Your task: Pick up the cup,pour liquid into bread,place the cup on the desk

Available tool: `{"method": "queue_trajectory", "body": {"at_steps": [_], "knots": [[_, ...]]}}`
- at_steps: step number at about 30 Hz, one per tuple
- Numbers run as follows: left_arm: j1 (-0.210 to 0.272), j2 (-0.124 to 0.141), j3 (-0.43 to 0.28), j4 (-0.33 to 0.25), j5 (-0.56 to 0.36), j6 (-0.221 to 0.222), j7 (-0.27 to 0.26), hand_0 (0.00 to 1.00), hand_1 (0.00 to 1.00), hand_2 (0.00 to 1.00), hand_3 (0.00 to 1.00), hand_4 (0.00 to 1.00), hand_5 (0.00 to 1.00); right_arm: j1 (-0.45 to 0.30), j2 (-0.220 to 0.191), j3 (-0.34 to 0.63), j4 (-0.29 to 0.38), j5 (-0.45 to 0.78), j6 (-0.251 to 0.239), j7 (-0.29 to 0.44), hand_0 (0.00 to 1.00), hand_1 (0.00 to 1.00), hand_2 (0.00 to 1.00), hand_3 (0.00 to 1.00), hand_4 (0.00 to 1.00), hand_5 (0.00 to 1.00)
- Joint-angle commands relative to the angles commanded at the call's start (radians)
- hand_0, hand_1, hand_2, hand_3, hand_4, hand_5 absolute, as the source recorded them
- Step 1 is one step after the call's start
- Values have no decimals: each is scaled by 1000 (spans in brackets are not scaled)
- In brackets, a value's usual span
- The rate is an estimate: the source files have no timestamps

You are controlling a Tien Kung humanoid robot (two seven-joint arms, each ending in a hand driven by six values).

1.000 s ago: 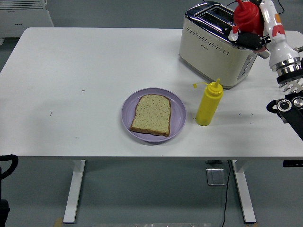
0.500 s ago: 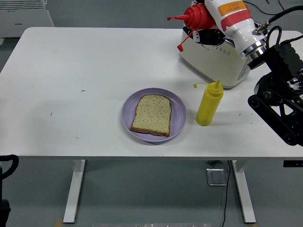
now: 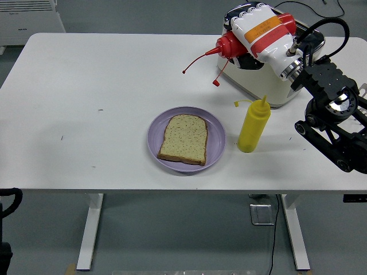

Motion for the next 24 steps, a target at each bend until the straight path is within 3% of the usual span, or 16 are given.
{"method": "queue_trajectory", "body": {"at_steps": [7, 13, 18, 24], "knots": [[1, 1, -3, -1, 0, 0, 0, 720, 741, 741, 671, 650, 998, 12, -45, 61, -6, 0, -10, 13, 2, 44, 199, 287, 803, 237], [2, 1, -3, 0, 0, 0, 0, 720, 741, 741, 672, 649, 998, 46, -77, -58, 26, 0, 22, 1, 2, 46, 200, 289, 804, 236], [1, -2, 0, 0, 0, 0, 0, 720, 741, 741, 672, 649, 998, 57, -67, -163, 34, 0, 52, -19, 2, 46, 200, 289, 804, 236], [4, -1, -2, -1, 1, 0, 0, 721, 741, 741, 672, 649, 998, 54, -59, -102, 30, 0, 44, -37, 3, 48, 200, 291, 804, 236]]}}
